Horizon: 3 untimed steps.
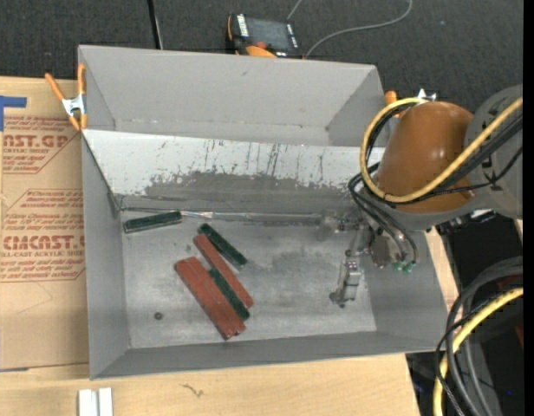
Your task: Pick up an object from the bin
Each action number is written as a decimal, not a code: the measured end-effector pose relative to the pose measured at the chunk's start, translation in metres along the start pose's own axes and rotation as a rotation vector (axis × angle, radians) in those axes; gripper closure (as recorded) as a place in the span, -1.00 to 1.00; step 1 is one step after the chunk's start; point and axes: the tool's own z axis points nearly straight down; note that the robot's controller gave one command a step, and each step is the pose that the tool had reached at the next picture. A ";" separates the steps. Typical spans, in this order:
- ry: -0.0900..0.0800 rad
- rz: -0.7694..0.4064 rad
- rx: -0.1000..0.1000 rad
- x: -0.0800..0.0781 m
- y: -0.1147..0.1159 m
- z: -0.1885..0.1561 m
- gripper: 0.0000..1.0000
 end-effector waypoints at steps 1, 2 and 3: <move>-0.004 -0.245 -0.003 -0.017 0.079 -0.029 -1.00; 0.004 -0.344 -0.005 -0.007 0.157 0.030 -1.00; 0.005 -0.074 -0.001 -0.002 0.156 0.075 -1.00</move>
Offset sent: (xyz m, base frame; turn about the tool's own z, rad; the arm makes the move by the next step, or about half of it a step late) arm 0.0155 0.0757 0.0280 -0.2405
